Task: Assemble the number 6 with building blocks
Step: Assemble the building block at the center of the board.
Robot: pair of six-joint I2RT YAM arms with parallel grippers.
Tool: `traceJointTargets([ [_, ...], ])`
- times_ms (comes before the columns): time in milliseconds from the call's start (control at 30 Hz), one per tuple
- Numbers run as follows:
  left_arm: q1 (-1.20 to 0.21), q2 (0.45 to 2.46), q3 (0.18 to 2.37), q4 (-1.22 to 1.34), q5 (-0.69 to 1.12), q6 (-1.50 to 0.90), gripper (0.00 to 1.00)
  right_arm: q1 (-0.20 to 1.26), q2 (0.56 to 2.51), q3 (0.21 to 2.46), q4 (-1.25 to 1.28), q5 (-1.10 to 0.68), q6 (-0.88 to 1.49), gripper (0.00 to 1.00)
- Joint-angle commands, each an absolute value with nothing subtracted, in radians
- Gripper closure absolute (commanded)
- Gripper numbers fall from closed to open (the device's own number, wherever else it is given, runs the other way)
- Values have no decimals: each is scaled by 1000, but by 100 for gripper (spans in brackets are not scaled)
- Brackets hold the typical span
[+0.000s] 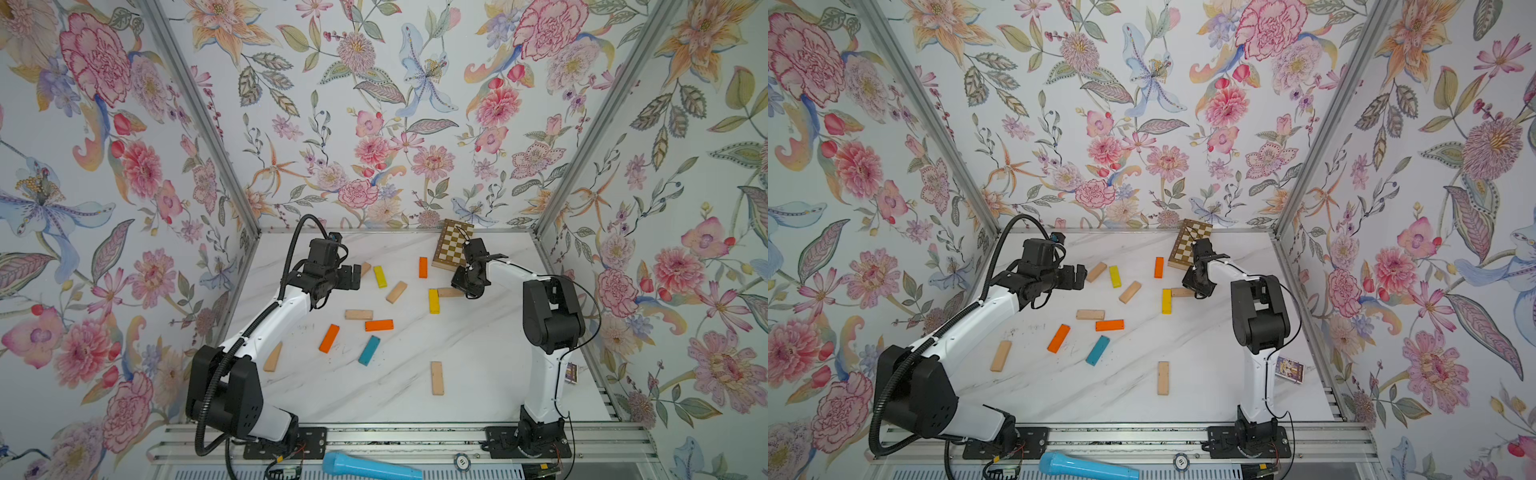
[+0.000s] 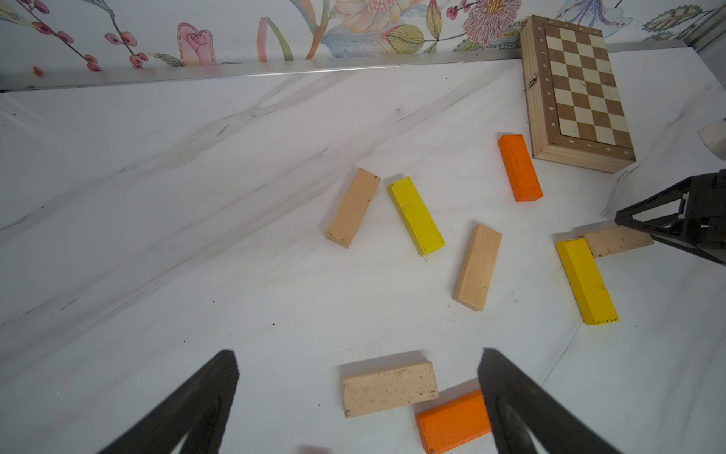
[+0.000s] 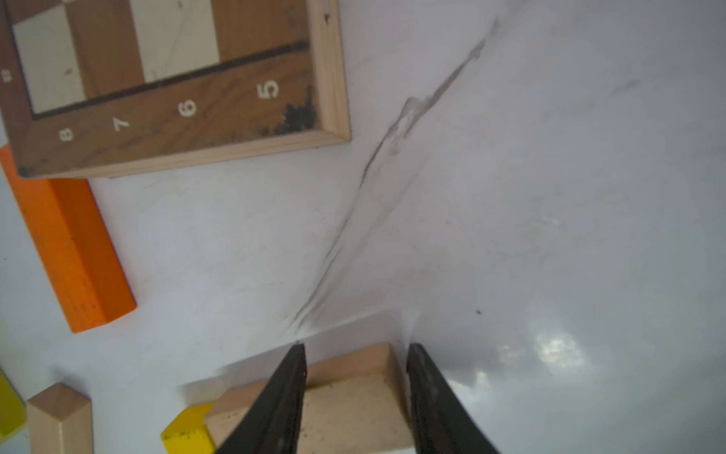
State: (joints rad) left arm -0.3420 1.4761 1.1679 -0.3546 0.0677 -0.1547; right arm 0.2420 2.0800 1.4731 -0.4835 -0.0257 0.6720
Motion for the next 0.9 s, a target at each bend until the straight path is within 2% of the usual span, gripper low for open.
traceJointTargets([
  [0, -351, 1481, 1172, -352, 57, -145, 1, 252, 2046, 1448, -519, -20, 688, 56],
  [867, -352, 1505, 1179, -355, 58, -146, 1, 253, 2081, 1519, -555, -27, 598, 55],
])
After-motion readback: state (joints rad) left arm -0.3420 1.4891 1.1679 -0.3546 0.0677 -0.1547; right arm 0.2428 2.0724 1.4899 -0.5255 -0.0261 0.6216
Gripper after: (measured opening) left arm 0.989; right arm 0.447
